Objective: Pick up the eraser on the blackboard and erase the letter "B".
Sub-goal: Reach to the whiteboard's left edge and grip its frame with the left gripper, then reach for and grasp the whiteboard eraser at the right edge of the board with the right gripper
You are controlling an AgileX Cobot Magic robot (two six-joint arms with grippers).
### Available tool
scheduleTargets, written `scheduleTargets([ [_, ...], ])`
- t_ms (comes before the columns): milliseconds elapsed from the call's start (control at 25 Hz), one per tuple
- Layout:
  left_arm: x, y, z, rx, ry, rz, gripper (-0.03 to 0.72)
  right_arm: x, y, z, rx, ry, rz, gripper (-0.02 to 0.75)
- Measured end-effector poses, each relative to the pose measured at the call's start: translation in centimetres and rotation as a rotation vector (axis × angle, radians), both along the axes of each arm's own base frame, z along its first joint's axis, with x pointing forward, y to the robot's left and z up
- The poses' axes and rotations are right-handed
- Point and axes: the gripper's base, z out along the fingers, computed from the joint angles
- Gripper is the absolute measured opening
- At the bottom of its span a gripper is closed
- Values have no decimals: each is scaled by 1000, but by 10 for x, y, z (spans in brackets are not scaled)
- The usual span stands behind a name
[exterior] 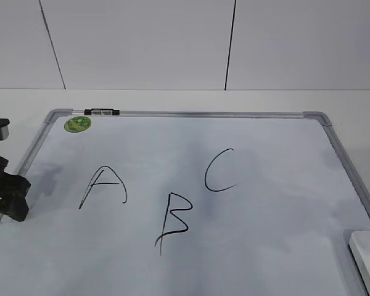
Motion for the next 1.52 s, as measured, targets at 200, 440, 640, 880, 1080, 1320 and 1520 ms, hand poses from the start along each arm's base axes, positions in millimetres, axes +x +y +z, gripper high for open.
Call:
scheduleTargets([
  [200,0,0,0,0,2,0,515,4,2,-4,13,29,-6,594],
  [440,0,0,0,0,2,0,515,18,0,-20,-16,137,-69,594],
  [640,0,0,0,-1,2,1,515,29,0,-34,-27,226,-137,594],
  [880,0,-1,0,-8,5,8,515,44,0,-48,-26,241,-170,594],
  [1080,-1,-1,0,-8,8,8,501,47,1,-50,-15,235,-181,594],
  [1320,-1,-1,0,-14,11,14,396,47,1,-50,-17,232,-181,594],
  [1520,0,0,0,-8,10,9,283,47,1,-50,-24,230,-178,594],
])
